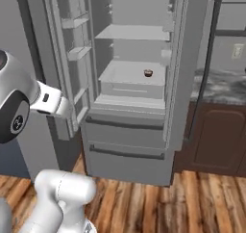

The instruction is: Take the cupcakes from the fridge and place them on the empty tray on the dining counter.

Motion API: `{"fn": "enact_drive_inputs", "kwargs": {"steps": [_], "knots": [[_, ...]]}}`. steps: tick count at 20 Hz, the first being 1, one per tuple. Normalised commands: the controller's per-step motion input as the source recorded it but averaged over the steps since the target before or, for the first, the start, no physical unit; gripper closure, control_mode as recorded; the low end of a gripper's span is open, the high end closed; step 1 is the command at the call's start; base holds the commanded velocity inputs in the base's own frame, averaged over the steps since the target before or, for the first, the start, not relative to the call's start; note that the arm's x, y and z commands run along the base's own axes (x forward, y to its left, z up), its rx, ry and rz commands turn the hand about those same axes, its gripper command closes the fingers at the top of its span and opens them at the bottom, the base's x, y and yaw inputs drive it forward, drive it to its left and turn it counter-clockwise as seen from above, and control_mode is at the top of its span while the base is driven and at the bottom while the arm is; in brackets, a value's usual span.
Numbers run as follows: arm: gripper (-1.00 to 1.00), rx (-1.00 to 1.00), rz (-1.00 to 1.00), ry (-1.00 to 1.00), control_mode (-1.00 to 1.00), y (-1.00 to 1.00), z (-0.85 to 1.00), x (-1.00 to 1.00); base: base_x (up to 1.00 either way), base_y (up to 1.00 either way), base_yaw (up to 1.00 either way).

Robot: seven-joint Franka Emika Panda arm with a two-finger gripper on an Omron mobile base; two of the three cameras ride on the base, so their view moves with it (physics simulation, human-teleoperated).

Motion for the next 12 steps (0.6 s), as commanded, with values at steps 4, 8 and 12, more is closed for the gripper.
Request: {"fn": "enact_drive_inputs", "kwargs": {"steps": [4,8,12], "knots": [[-1.0,0.0,0.0,0.0,1.0,0.0,0.0,0.0,1.0,-0.99,0.29],[-1.0,0.0,0.0,0.0,1.0,0.0,0.0,0.0,1.0,-0.61,0.31],[-1.0,0.0,0.0,0.0,1.0,0.0,0.0,0.0,1.0,0.14,0.04]]}}
